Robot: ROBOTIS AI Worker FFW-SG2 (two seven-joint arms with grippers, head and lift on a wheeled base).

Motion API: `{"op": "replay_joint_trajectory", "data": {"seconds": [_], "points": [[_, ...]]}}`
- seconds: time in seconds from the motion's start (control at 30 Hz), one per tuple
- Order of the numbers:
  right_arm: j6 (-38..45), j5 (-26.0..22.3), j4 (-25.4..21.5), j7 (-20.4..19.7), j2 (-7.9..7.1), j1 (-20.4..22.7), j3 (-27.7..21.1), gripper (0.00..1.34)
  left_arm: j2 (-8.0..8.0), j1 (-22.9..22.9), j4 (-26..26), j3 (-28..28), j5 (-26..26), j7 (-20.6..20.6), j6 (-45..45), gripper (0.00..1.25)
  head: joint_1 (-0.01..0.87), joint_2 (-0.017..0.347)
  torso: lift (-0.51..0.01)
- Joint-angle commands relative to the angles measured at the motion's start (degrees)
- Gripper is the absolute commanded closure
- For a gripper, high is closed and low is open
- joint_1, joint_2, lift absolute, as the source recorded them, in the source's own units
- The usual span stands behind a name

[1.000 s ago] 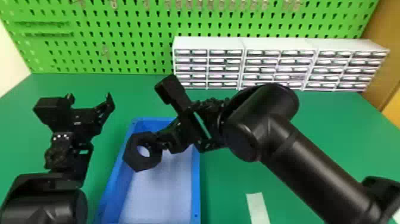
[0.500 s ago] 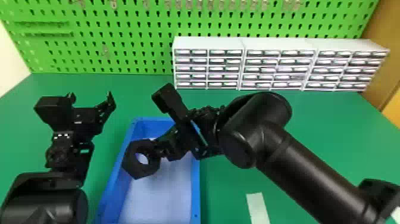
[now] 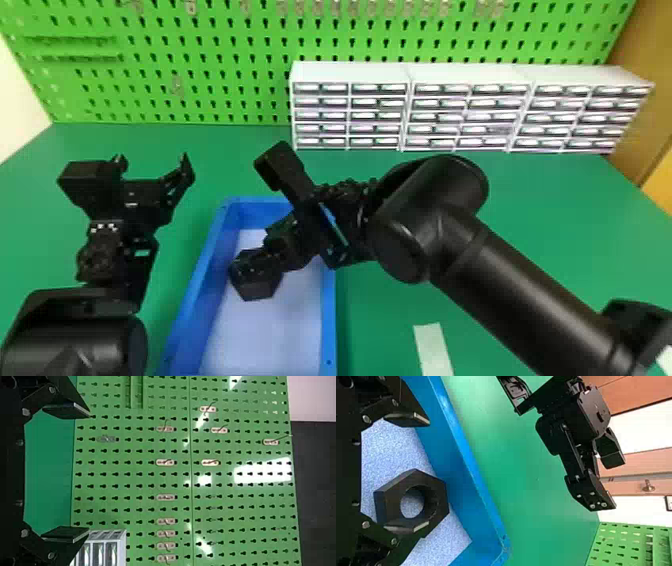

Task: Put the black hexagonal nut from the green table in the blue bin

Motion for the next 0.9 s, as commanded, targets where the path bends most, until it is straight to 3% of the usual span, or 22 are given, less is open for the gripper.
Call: {"op": "replay_joint_trajectory", "data": {"seconds": [0.0,0.33,0.53,0.87], "points": [[-0.07,-0.14,0.02,0.01,0.00,0.00,-0.07,0.33,0.00,0.00,0.00,-0.07,0.02,0.00,0.00,0.24,0.686,0.051,-0.096],[-3.15,0.66,-0.07,0.01,-0.44,1.05,-3.06,0.33,0.00,0.09,0.00,-0.07,0.11,0.00,0.26,0.24,0.686,0.051,-0.096],[-5.08,3.38,-0.69,0.09,-0.44,3.25,-11.32,0.33,0.18,0.00,-0.09,-0.42,0.11,0.00,0.79,0.24,0.686,0.051,-0.096],[-6.49,11.82,-2.88,1.85,0.61,6.33,-23.54,0.33,1.41,-1.31,-2.64,-2.00,0.37,-0.18,4.04,0.24,0.686,0.051,-0.096]]}}
